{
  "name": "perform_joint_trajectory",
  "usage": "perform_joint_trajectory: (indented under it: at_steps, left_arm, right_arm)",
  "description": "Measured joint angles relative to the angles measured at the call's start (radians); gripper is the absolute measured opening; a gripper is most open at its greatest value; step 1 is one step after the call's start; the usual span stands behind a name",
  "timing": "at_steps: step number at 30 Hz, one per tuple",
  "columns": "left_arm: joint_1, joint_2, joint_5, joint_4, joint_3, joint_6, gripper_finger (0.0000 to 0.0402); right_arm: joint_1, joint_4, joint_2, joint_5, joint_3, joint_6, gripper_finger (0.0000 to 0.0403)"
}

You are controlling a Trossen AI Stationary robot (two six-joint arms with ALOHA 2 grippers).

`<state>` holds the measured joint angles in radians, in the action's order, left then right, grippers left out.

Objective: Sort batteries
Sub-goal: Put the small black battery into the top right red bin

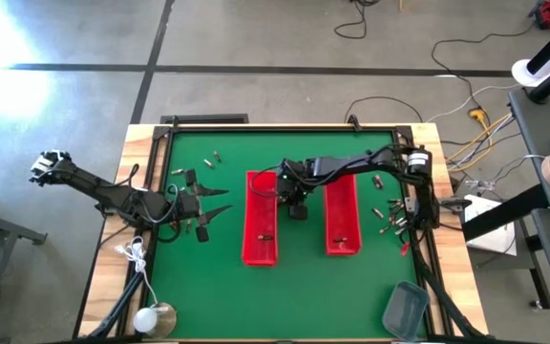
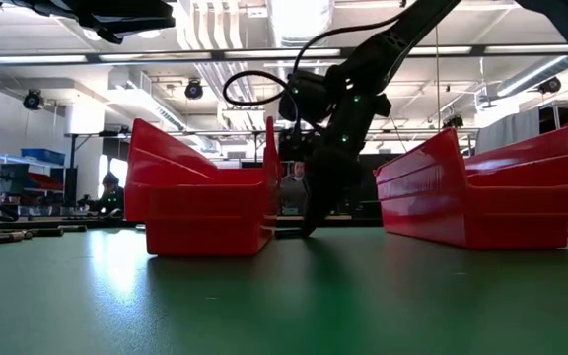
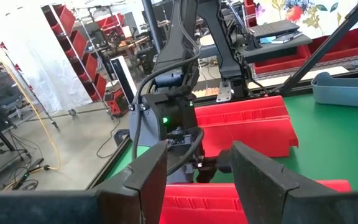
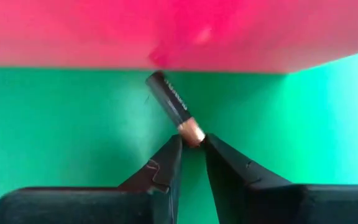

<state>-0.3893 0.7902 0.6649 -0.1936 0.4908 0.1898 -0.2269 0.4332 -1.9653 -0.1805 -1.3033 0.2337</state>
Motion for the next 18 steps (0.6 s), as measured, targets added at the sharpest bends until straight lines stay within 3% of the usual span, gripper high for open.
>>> perform_joint_trajectory:
  at_steps: [7,10,18]
  left_arm:
    - [0.000,0.000,0.000,0.000,0.000,-0.007,0.0157]
    - [0.000,0.000,0.000,-0.001,-0.001,-0.011,0.0157]
    - [0.001,0.004,0.004,-0.001,-0.003,-0.019,0.0157]
  right_arm:
    - [0.000,-0.028,0.022,-0.005,0.001,0.036,0.0126]
    - [0.000,-0.076,-0.016,-0.056,0.002,0.038,0.0146]
    - [0.000,-0.073,-0.066,-0.106,0.001,0.005,0.0166]
